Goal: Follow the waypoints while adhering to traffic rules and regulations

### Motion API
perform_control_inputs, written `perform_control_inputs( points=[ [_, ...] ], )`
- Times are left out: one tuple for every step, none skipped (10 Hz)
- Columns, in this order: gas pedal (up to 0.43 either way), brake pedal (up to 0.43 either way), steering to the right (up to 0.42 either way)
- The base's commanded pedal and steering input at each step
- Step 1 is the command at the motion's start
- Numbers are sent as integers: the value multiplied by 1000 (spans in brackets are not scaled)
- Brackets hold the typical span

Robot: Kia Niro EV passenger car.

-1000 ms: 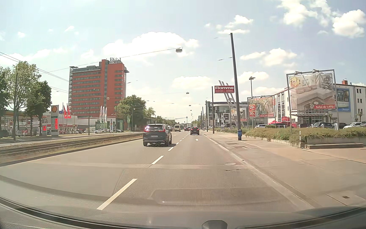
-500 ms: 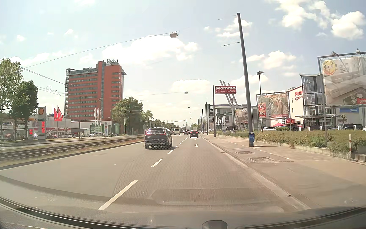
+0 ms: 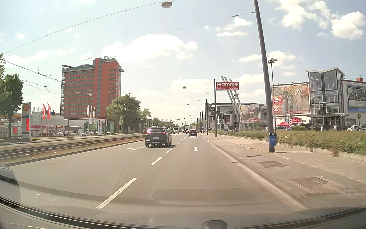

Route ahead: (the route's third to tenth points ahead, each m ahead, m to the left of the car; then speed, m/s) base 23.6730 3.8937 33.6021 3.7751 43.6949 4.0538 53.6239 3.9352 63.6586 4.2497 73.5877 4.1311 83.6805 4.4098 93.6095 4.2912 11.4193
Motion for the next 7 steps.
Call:
perform_control_inputs(
  points=[
    [79,30,3],
    [79,30,3],
    [79,30,3],
    [79,30,3],
    [79,30,3],
    [79,30,3],
    [79,30,-1]
  ],
)
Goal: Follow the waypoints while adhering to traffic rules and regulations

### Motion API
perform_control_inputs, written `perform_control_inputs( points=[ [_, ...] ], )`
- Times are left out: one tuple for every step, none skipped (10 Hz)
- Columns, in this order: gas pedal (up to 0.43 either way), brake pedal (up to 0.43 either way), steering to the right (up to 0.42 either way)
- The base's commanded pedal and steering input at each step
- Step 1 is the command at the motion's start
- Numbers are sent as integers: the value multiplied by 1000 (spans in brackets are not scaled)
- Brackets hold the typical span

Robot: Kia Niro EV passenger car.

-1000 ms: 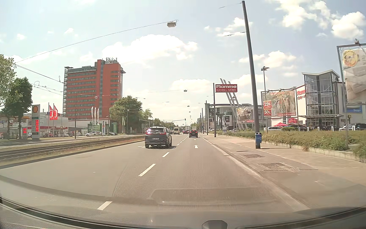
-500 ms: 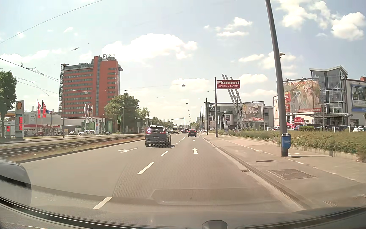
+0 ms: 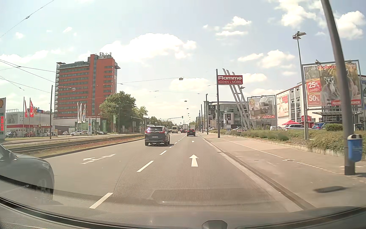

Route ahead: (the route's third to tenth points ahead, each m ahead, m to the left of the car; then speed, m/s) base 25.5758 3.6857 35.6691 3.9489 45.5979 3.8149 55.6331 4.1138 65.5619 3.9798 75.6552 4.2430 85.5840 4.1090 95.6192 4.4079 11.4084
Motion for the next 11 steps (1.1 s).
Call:
perform_control_inputs(
  points=[
    [79,30,-6],
    [79,30,-9],
    [79,30,-8],
    [79,30,-8],
    [79,30,-7],
    [79,30,-5],
    [79,30,-3],
    [79,30,-1],
    [79,30,-1],
    [79,30,-1],
    [79,30,0]
  ],
)
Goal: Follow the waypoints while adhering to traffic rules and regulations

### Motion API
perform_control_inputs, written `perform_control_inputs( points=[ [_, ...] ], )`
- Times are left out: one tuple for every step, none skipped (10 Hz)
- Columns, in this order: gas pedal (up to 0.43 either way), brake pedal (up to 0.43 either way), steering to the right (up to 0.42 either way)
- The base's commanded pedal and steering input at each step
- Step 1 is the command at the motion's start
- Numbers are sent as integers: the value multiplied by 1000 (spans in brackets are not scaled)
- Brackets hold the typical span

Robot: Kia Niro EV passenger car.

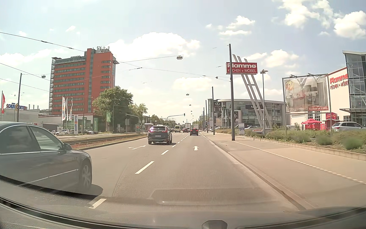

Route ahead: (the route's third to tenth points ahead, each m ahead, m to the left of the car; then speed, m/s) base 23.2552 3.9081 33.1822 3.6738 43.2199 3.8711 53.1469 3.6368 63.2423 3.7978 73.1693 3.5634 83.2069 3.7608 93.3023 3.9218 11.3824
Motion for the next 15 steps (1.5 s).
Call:
perform_control_inputs(
  points=[
    [79,30,0],
    [79,30,0],
    [79,30,0],
    [79,30,-1],
    [79,30,-2],
    [79,30,-2],
    [79,30,-2],
    [79,30,-1],
    [79,30,-1],
    [79,30,0],
    [79,30,0],
    [79,30,1],
    [79,30,1],
    [79,30,1],
    [79,30,1]
  ],
)
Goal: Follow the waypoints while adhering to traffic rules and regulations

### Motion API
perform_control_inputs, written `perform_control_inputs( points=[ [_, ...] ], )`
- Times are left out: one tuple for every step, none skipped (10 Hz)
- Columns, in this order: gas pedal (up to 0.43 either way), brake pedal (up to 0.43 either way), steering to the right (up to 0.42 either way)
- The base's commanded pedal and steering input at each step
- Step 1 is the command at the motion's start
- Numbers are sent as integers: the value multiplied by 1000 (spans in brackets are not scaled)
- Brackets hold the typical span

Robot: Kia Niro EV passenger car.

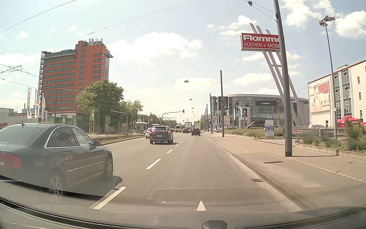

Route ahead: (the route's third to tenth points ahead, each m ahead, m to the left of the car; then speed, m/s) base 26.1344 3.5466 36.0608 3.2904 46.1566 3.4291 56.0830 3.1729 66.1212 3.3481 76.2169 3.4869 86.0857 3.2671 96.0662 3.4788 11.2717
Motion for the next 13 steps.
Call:
perform_control_inputs(
  points=[
    [79,30,1],
    [79,30,2],
    [79,30,1],
    [79,30,1],
    [79,30,1],
    [79,30,1],
    [79,30,2],
    [79,30,2],
    [79,30,2],
    [79,30,2],
    [79,30,2],
    [79,30,3],
    [79,30,3]
  ],
)
